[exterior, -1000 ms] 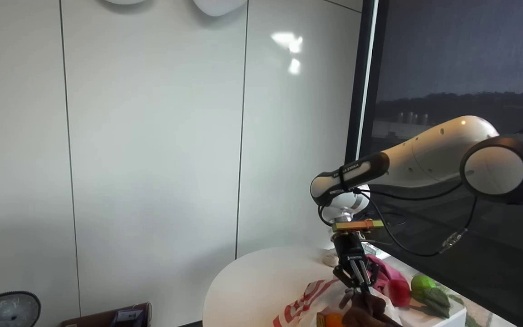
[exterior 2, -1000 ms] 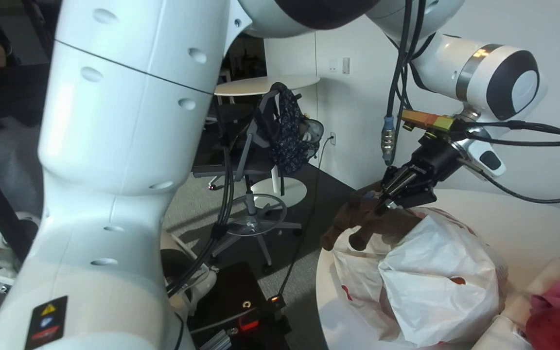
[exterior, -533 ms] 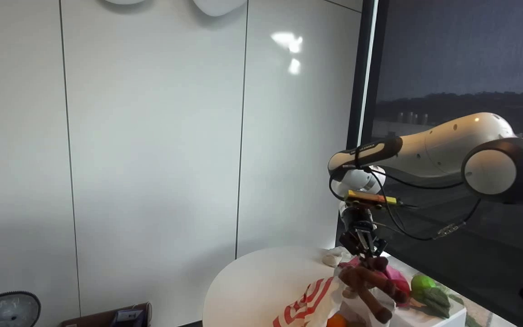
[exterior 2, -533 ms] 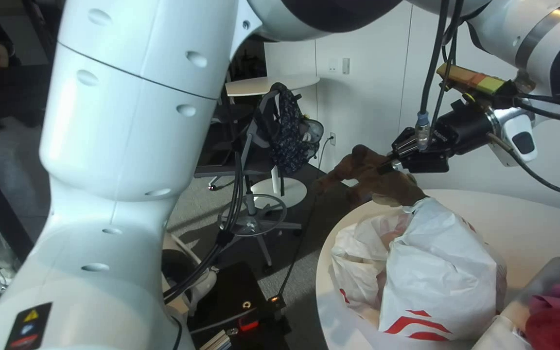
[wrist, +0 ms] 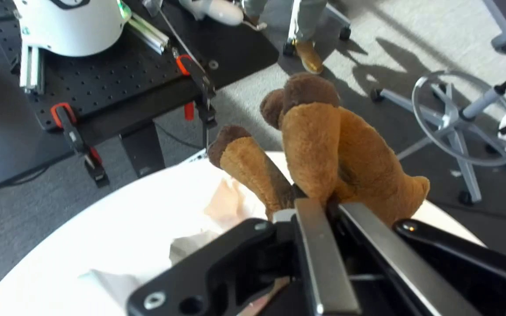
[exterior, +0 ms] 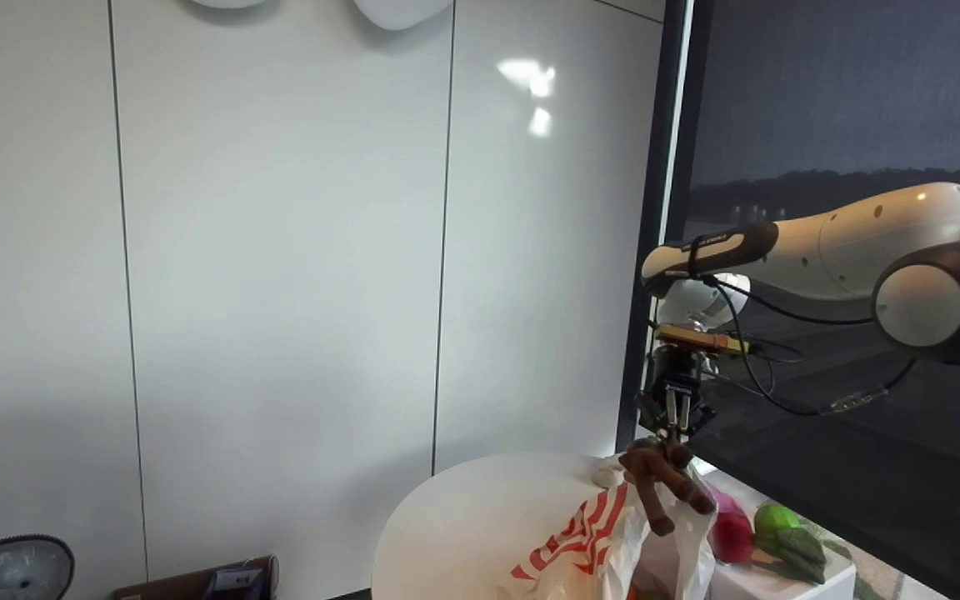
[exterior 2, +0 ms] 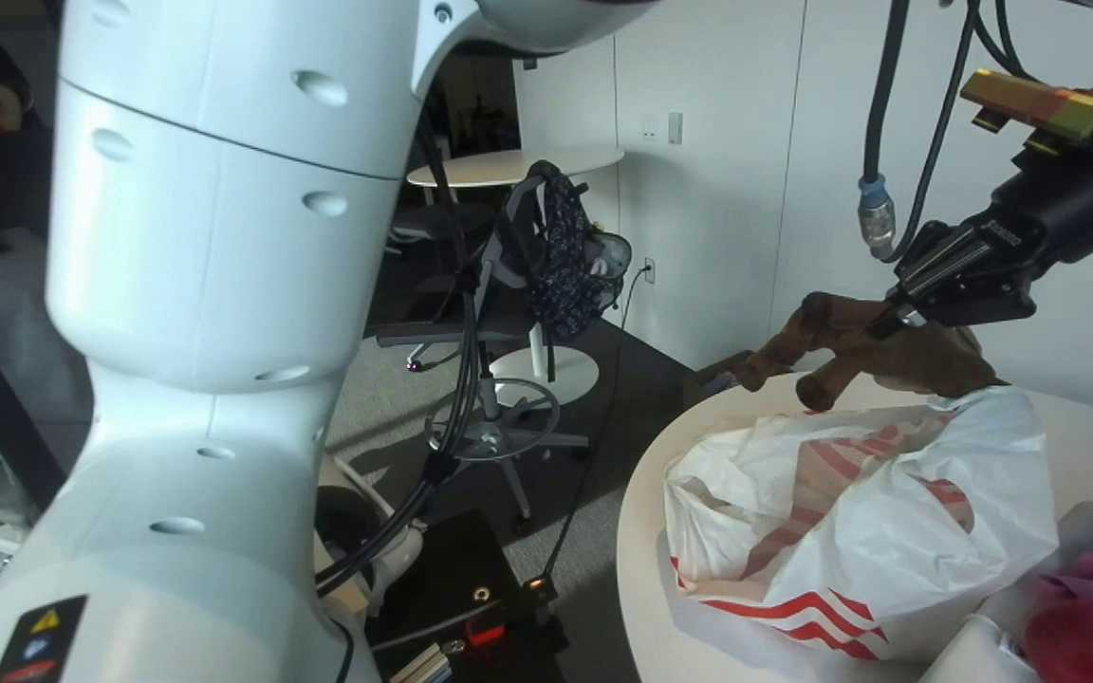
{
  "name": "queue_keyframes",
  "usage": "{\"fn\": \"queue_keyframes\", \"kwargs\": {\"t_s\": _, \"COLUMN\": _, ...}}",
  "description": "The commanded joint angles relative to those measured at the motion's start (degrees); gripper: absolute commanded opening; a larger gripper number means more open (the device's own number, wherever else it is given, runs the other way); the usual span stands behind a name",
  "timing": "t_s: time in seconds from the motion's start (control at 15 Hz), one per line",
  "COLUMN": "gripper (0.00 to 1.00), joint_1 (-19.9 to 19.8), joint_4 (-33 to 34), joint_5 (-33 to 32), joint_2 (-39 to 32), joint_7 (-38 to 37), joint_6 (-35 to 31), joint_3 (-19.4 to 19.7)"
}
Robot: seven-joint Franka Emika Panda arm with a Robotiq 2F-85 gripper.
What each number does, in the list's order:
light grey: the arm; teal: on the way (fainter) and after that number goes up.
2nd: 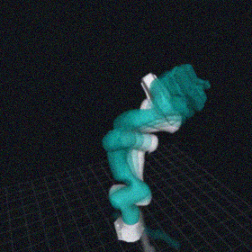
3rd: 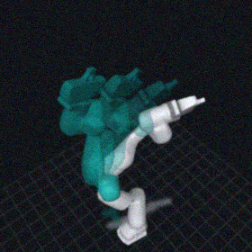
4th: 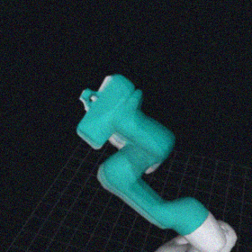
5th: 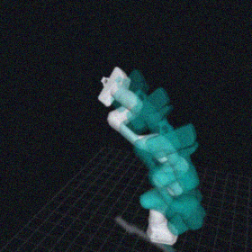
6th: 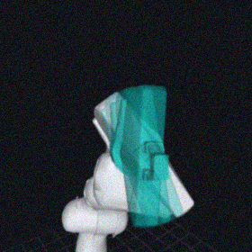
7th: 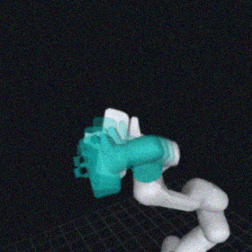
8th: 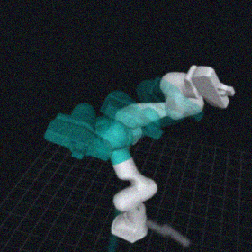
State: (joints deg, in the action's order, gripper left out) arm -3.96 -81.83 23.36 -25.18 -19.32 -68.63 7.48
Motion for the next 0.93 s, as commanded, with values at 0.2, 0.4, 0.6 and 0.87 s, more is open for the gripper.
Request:
{"fn": "queue_keyframes", "kwargs": {"t_s": 0.2, "gripper": 0.06, "joint_1": 2.84, "joint_4": -7.09, "joint_5": -14.88, "joint_2": 0.35, "joint_7": -2.24, "joint_6": -19.54, "joint_3": 0.15}}
{"fn": "queue_keyframes", "kwargs": {"t_s": 0.4, "gripper": 0.07, "joint_1": 1.53, "joint_4": -9.74, "joint_5": -8.70, "joint_2": -0.32, "joint_7": -2.27, "joint_6": -21.25, "joint_3": -1.98}}
{"fn": "queue_keyframes", "kwargs": {"t_s": 0.6, "gripper": 0.07, "joint_1": -0.08, "joint_4": -9.93, "joint_5": 0.80, "joint_2": -0.75, "joint_7": -1.04, "joint_6": -17.55, "joint_3": -4.05}}
{"fn": "queue_keyframes", "kwargs": {"t_s": 0.87, "gripper": 0.07, "joint_1": -1.14, "joint_4": -10.00, "joint_5": 11.29, "joint_2": -0.97, "joint_7": 1.37, "joint_6": -13.60, "joint_3": -6.21}}
